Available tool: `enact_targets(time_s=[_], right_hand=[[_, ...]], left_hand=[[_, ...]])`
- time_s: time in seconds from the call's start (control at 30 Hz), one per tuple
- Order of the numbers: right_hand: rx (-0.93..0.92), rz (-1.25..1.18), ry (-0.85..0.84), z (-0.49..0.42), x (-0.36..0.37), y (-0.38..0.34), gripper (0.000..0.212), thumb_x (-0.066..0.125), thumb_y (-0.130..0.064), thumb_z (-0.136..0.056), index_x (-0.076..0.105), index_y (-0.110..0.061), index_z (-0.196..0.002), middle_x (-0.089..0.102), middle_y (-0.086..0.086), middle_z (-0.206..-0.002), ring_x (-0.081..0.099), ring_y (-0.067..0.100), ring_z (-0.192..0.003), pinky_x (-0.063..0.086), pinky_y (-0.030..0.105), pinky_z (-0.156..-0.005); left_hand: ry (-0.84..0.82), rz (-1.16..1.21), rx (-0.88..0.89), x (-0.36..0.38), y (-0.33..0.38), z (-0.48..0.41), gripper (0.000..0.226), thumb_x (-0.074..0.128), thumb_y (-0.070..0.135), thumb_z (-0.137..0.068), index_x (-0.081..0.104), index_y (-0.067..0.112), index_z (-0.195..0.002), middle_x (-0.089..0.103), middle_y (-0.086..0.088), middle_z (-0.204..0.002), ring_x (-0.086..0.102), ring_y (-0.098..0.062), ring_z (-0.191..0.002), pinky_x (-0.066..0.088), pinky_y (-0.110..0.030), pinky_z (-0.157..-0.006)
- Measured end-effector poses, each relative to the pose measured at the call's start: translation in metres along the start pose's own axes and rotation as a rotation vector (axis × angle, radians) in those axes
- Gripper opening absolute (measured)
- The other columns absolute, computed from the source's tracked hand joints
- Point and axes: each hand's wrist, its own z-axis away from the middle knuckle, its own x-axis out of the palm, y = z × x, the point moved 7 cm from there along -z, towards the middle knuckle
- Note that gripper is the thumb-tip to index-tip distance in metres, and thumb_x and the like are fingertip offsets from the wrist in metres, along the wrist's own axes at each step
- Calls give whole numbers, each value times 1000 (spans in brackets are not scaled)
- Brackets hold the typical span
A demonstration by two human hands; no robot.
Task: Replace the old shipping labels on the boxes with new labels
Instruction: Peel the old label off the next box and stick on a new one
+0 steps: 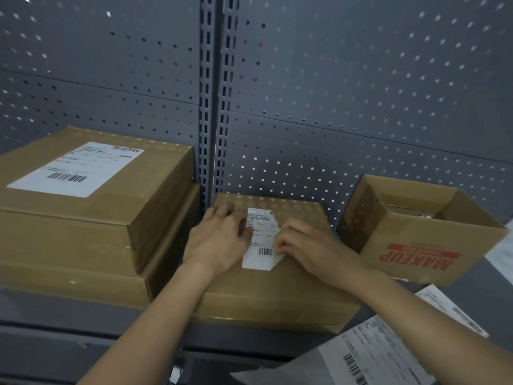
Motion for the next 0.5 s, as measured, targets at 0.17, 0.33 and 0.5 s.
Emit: enact_targets(time_s=[0.17, 0.33, 0.5], right_hand=[[167, -256, -137, 15, -9, 26, 52, 57, -53, -87, 47, -40, -136, 41, -25, -111, 50, -2, -96, 40, 12, -82], [176, -86, -175, 16, -7, 36, 52, 61, -53, -88, 45, -46, -137, 35, -31, -114, 46, -6, -106, 41, 15, -88], [70, -89, -103, 8, 0, 26, 25, 57, -40, -96, 66, -33, -118, 46, -23, -110, 47, -5, -103, 40, 19, -91]], left_hand=[[-7, 24, 6, -1, -1, 0, 46, 42, 48, -98, 44, 35, -142, 37, 7, -149, 34, -20, -132, 43, -41, -94], [-24, 48, 4, -2, 0, 1, 47, 42, 47, -98, 43, 36, -144, 36, 7, -150, 32, -20, -136, 41, -42, -100], [-90, 176, 51, -1, -6, 0, 52, 44, 34, -100, 34, 36, -151, 28, 4, -160, 21, -21, -148, 21, -38, -117]])
